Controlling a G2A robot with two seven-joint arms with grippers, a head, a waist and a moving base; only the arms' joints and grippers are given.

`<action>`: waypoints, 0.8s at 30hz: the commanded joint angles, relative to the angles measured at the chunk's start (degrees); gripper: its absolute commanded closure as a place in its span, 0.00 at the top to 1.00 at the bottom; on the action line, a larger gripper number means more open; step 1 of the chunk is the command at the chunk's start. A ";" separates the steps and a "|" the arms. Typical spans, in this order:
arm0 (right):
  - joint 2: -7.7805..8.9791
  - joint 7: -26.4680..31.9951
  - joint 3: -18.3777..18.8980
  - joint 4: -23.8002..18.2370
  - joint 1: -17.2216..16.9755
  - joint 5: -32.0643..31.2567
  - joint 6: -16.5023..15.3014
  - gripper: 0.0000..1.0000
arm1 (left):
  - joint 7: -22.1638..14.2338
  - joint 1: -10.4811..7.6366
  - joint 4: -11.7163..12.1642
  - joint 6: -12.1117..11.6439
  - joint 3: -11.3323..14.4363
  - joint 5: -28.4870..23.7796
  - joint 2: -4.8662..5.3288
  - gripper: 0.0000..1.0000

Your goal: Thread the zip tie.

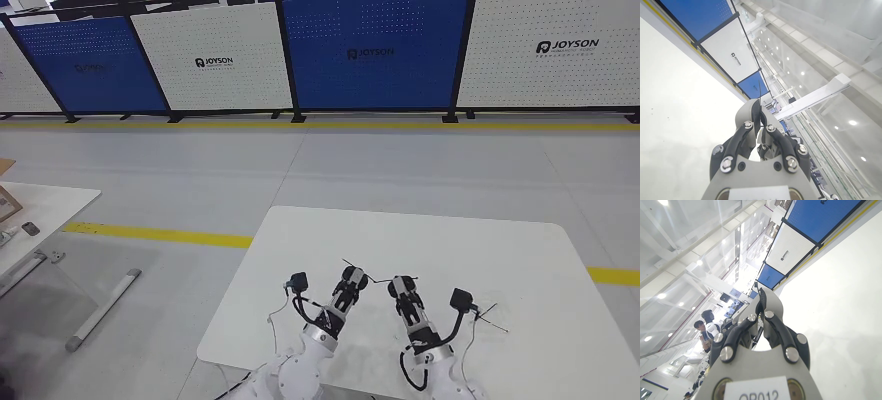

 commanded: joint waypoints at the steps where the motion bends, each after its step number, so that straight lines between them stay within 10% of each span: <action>1: -0.01 0.27 0.08 0.19 0.12 -0.14 0.09 0.00 | -0.24 -0.01 0.04 0.19 0.16 0.38 -0.07 0.00; 24: -0.25 0.67 0.29 -0.38 -0.14 -1.70 0.80 0.00 | -1.34 -0.36 0.40 1.93 -0.35 1.39 -0.71 0.10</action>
